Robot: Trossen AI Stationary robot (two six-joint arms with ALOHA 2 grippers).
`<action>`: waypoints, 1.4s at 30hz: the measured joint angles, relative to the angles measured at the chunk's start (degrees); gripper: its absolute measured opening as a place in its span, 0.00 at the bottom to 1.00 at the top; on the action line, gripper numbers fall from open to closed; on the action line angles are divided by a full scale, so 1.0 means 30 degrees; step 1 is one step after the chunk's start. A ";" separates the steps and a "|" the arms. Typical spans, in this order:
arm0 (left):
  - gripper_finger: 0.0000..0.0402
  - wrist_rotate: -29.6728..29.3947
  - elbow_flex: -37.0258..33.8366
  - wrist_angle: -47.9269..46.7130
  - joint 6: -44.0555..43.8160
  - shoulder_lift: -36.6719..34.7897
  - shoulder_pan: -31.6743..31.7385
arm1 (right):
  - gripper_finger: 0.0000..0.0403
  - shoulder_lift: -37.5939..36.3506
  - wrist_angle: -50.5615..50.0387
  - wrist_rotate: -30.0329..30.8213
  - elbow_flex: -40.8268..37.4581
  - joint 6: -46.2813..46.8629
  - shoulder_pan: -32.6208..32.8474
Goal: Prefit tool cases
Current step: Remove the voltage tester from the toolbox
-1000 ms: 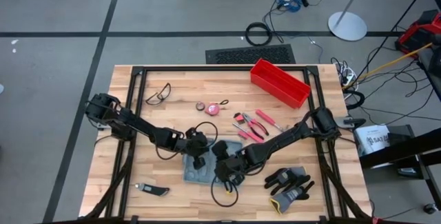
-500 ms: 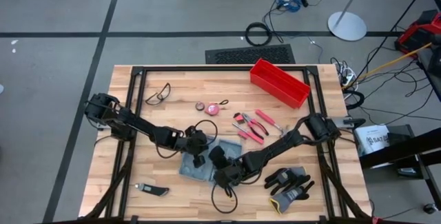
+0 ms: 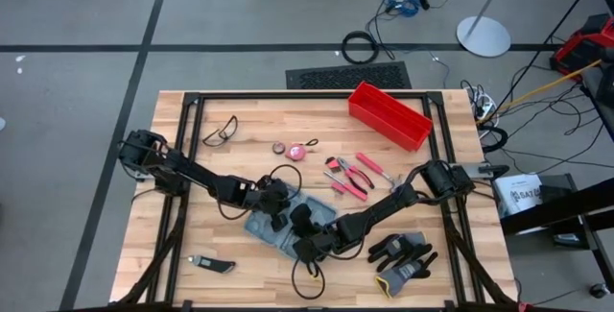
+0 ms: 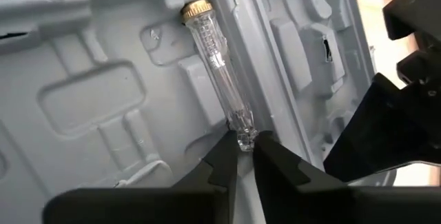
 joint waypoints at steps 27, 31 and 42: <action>0.00 -0.0478 0.0036 0.0483 -0.0003 0.0591 -0.0024 | 0.00 -0.0108 0.0432 0.3694 -0.0064 0.0536 0.0421; 0.00 -0.0617 0.0022 0.0358 0.0019 0.0583 -0.0039 | 0.00 -0.0343 0.0398 0.4792 -0.0117 0.0473 0.0401; 0.00 0.0151 0.0062 0.0765 0.0043 0.0612 -0.0108 | 0.00 -0.1322 -0.2266 0.5921 -0.0022 0.1195 0.0185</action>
